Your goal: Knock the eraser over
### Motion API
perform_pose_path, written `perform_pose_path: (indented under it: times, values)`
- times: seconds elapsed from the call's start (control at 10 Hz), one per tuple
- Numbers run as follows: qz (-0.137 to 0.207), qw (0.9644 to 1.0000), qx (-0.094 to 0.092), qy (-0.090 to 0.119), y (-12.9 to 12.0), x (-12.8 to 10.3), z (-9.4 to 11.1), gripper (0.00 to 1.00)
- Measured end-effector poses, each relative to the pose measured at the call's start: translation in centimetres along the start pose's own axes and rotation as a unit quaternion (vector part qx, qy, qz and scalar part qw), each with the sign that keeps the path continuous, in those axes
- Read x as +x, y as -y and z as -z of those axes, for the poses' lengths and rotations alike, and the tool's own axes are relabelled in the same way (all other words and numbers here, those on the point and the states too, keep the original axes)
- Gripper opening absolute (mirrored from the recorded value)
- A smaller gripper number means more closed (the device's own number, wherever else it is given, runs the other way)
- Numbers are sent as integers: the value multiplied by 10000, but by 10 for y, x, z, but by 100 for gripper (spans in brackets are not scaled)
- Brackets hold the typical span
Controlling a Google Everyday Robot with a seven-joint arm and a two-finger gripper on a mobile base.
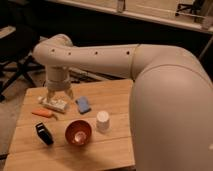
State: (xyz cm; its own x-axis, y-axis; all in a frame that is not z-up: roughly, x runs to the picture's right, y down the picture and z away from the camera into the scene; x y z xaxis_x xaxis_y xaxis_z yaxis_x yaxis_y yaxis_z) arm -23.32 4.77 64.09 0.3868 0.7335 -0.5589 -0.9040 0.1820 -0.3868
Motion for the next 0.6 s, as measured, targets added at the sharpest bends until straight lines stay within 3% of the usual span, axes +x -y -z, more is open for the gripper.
perform_pose_path:
  times: [0.2,0.4,0.6]
  values:
    - [802,9967,-32,-147,-44,21,0,64]
    - [1739,9843,-16,-293,-91,42,-3,45]
    - [2460,9678,-94,-531,-133,60,-9,24]
